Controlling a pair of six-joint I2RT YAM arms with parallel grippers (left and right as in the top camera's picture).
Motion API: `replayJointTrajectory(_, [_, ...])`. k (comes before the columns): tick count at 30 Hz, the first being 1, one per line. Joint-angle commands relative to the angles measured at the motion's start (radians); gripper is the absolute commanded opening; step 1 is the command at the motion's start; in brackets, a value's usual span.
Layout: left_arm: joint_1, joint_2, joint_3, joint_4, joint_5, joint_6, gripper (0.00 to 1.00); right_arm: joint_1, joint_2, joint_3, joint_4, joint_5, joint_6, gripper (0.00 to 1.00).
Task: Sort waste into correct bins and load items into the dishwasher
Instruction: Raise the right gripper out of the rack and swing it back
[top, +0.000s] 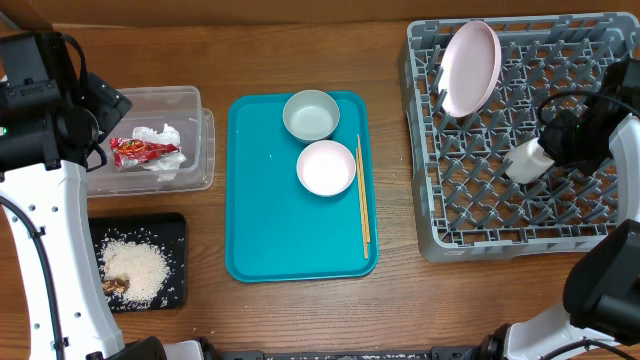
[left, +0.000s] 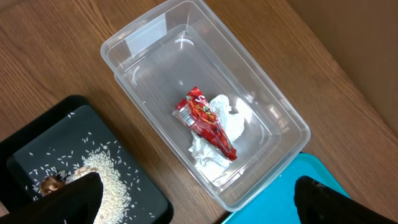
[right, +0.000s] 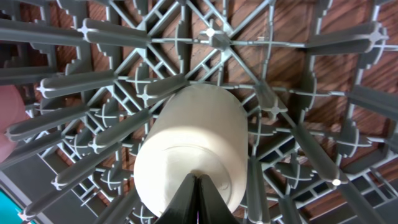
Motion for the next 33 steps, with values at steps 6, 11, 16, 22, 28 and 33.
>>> replayJointTrajectory(6, [-0.001, 0.003, 0.008, 0.003, 0.004, 0.009, 1.00, 0.001, -0.024, 0.061, -0.051, -0.062, 0.030, 0.04])
replayJointTrajectory(11, [-0.001, 0.003, 0.008, 0.003, 0.004, 0.009, 1.00, 0.003, -0.077, 0.116, 0.002, -0.241, 0.031, 0.15])
replayJointTrajectory(16, [-0.001, 0.003, 0.008, 0.003, 0.004, 0.009, 0.99, 0.016, -0.077, 0.116, 0.113, -0.298, 0.051, 0.30])
replayJointTrajectory(22, [-0.001, 0.003, 0.008, 0.003, 0.004, 0.009, 1.00, 0.070, -0.042, 0.115, 0.243, -0.298, 0.103, 0.29])
replayJointTrajectory(28, [-0.001, 0.003, 0.008, 0.003, 0.004, 0.009, 1.00, 0.140, 0.022, 0.115, 0.296, -0.196, 0.214, 0.18])
replayJointTrajectory(33, [-0.001, 0.003, 0.008, 0.003, 0.004, 0.009, 1.00, 0.191, 0.059, 0.113, 0.351, -0.106, 0.263, 0.18])
